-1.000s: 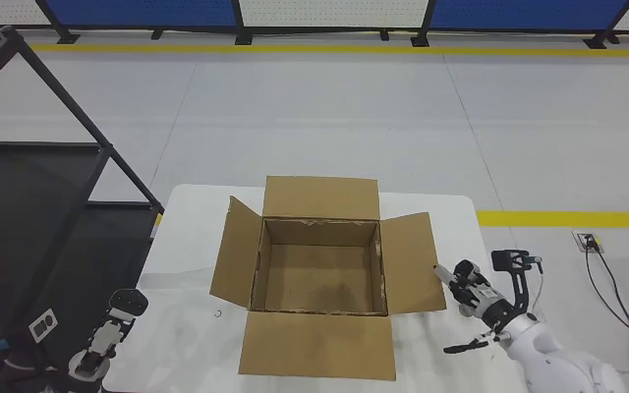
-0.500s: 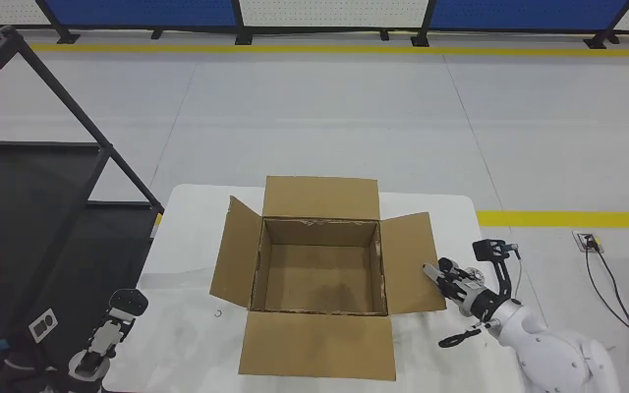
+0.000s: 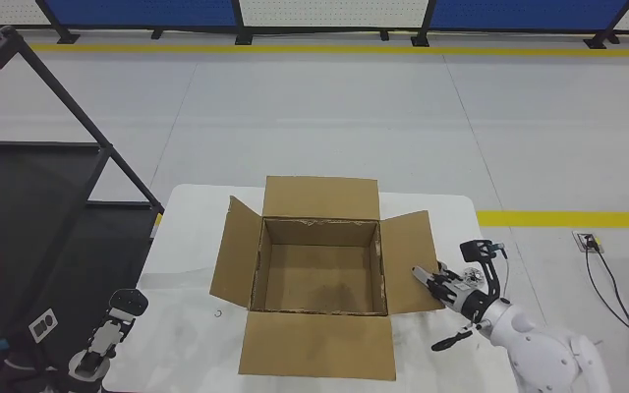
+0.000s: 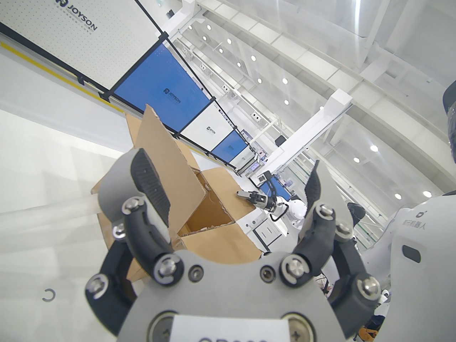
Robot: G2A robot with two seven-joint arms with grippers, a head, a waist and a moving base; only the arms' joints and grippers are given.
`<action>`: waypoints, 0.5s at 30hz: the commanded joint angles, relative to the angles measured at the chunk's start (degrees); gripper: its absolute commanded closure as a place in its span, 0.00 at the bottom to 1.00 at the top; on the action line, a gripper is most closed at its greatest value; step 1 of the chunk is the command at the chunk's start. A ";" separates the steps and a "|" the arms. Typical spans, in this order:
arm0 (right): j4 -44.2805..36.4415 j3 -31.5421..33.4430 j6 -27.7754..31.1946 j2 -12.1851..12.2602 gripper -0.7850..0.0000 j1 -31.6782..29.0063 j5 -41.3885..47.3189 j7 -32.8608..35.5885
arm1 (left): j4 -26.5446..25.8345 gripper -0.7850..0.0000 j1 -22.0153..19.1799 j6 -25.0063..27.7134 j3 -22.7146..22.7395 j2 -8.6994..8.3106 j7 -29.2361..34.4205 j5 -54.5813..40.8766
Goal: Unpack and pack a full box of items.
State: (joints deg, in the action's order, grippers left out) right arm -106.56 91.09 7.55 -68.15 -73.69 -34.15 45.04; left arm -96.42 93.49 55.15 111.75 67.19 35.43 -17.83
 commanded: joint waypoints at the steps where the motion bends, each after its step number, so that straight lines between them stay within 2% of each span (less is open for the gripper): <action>1: 0.01 -0.54 -0.35 0.06 0.63 0.32 -0.23 0.22 | 0.00 0.00 0.00 0.00 0.00 0.00 0.00 0.00; 11: 0.75 -3.29 -1.15 0.33 0.60 2.11 -1.16 0.56 | 0.00 0.00 0.00 0.00 0.00 0.00 0.00 0.00; 15: 0.98 -4.01 -1.42 0.45 0.55 2.67 -1.48 0.66 | 0.00 0.00 0.00 0.00 0.00 0.00 0.00 0.00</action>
State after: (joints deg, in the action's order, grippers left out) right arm -105.61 87.18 6.20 -67.74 -71.11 -35.54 45.70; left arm -96.42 93.49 55.15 111.75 67.19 35.43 -17.83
